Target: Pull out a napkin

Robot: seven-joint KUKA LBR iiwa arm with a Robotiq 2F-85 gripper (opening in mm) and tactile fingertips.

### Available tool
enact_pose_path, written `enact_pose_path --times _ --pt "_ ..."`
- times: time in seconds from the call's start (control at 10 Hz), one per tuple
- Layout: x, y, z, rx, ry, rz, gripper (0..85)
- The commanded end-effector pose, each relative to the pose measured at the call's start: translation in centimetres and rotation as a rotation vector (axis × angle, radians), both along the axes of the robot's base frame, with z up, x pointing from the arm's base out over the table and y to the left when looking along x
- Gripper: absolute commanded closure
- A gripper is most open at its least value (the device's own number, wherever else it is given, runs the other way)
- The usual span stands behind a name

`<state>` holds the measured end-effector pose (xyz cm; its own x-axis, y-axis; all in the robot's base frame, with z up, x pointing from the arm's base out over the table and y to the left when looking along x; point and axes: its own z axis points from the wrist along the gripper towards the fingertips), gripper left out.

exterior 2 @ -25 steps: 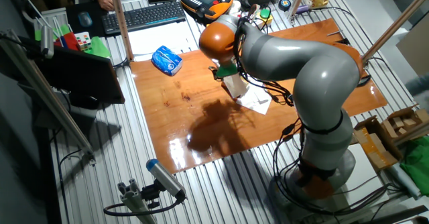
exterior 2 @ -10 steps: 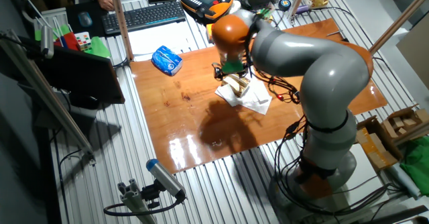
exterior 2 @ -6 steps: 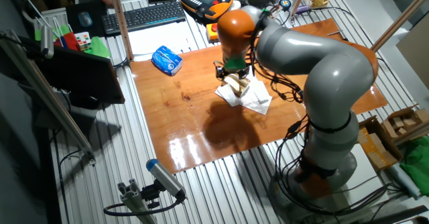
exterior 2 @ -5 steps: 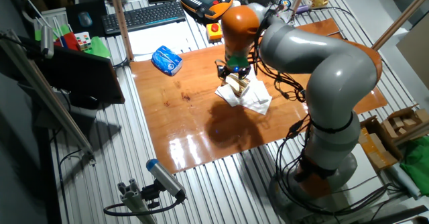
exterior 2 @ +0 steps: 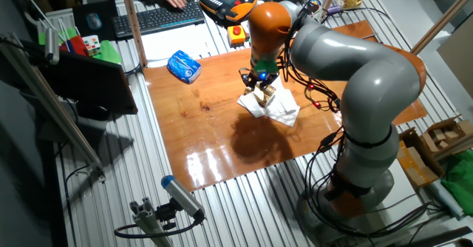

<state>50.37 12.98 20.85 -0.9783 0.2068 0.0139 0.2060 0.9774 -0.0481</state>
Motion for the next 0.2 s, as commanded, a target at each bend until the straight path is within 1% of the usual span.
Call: enact_pose_path --times 0.0,0.1 --pt "-0.20 0.01 0.18 0.003 0.007 0.001 84.3" --pt "-0.51 0.05 0.33 0.007 0.013 0.000 84.3"
